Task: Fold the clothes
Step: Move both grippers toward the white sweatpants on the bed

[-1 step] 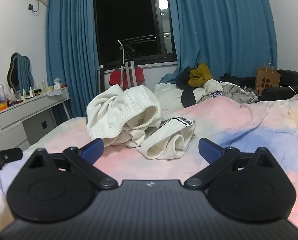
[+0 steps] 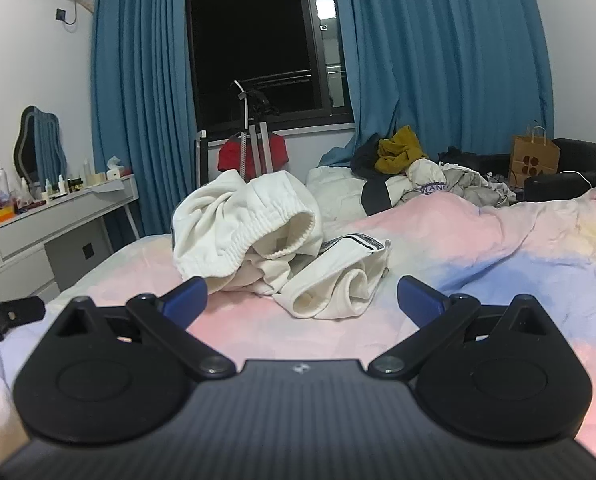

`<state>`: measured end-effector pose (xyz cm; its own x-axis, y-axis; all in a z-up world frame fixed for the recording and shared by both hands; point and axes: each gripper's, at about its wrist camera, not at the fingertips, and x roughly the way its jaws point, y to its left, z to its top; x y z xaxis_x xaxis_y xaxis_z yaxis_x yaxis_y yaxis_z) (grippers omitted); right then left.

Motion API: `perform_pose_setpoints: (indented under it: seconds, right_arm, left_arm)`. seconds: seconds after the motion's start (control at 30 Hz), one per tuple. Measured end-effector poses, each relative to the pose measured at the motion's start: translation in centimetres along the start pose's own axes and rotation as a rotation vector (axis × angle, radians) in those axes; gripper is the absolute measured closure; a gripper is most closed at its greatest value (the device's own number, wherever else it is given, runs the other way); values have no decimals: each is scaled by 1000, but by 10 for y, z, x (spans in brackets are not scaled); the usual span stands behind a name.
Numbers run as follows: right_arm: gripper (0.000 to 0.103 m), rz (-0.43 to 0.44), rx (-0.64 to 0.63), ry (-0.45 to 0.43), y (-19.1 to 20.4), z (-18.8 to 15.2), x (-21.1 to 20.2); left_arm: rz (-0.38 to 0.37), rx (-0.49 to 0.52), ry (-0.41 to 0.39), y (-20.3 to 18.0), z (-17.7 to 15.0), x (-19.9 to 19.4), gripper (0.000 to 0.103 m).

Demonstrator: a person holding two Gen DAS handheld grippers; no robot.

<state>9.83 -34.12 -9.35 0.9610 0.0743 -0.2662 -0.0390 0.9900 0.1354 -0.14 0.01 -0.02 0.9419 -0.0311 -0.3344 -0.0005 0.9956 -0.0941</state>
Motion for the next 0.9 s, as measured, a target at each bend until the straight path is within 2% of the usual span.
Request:
perform_pose_setpoints:
  seconds: [0.27,0.4,0.9]
  right_arm:
    - [0,-12,-2,0,-3,7,12]
    - [0,-13,-9,-48,1,1,-9]
    - [0,-25,31,-28,-9,3,-8]
  left_arm:
    - [-1,19,-12,1,-5,-9,0]
    - [-7,17,4,-1,-4,-4,0]
    - [-4,42,25,-9,-9,0,0]
